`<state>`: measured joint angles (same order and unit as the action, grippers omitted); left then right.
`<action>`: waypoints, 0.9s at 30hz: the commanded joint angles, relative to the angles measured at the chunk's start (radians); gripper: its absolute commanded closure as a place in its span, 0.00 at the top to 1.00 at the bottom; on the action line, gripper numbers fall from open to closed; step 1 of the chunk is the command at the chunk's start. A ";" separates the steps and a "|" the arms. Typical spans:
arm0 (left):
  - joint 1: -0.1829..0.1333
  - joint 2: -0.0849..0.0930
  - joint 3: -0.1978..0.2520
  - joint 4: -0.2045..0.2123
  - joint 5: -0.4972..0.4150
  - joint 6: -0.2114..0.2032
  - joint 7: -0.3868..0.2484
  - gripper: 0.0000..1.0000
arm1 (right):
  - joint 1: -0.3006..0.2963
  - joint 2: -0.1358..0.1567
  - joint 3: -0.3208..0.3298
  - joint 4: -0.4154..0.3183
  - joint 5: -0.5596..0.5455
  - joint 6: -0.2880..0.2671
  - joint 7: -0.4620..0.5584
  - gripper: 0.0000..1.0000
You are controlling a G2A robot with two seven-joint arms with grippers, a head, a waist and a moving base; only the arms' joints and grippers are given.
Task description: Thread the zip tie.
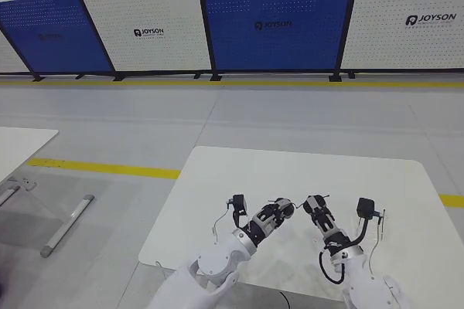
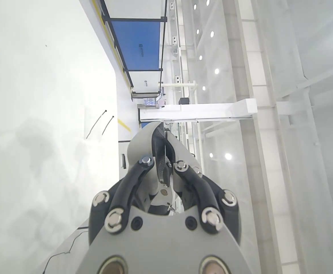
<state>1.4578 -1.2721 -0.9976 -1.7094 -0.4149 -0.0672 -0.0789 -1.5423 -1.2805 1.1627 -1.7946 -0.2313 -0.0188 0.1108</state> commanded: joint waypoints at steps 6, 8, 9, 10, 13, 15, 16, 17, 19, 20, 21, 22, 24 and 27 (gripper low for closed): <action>0.000 0.000 0.000 0.000 0.000 0.000 0.000 0.00 | 0.000 0.000 0.000 0.000 0.000 0.000 -0.001 0.00; 0.000 0.000 0.000 0.000 0.000 0.000 0.000 0.00 | 0.000 0.000 0.000 0.000 0.000 0.000 -0.001 0.00; 0.000 0.000 0.000 0.000 0.000 0.000 0.001 0.00 | -0.001 0.000 0.001 0.000 0.000 -0.001 -0.003 0.00; 0.000 0.000 0.001 0.002 0.002 0.000 0.003 0.00 | -0.001 0.000 0.002 0.000 -0.001 -0.002 -0.003 0.00; 0.000 -0.002 0.004 0.005 0.003 -0.004 0.010 0.00 | -0.006 0.000 0.007 -0.006 -0.003 -0.005 0.003 0.00; 0.000 -0.003 0.005 0.006 0.003 -0.008 0.014 0.00 | -0.010 0.000 0.011 -0.009 0.004 -0.007 0.008 0.00; 0.000 -0.004 0.005 0.007 0.003 -0.009 0.015 0.00 | -0.011 0.000 0.013 -0.010 0.013 -0.008 0.012 0.00; -0.001 -0.004 0.006 0.007 0.003 -0.010 0.016 0.00 | -0.012 0.000 0.016 -0.011 0.019 -0.010 0.015 0.00; -0.001 -0.005 0.006 0.008 0.004 -0.013 0.018 0.00 | -0.014 0.000 0.020 -0.012 0.027 -0.013 0.020 0.00; -0.001 -0.005 0.006 0.009 0.003 -0.015 0.020 0.00 | -0.014 0.000 0.021 -0.012 0.027 -0.013 0.020 0.01; 0.000 -0.006 0.007 0.009 0.002 -0.017 0.022 0.00 | -0.015 0.000 0.022 -0.012 0.027 -0.012 0.020 0.02; 0.000 -0.007 0.007 0.010 0.001 -0.019 0.023 0.00 | -0.016 0.000 0.023 -0.012 0.025 -0.010 0.021 0.03; -0.001 -0.007 0.008 0.011 0.002 -0.020 0.024 0.00 | -0.016 0.000 0.024 -0.012 0.021 -0.005 0.019 0.09; -0.001 -0.008 0.010 0.013 0.006 -0.020 0.025 0.00 | -0.017 -0.001 0.024 -0.012 0.014 -0.001 0.012 0.13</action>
<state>1.4565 -1.2800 -0.9885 -1.6970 -0.4104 -0.0871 -0.0541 -1.5587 -1.2810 1.1868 -1.8063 -0.2155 -0.0205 0.1247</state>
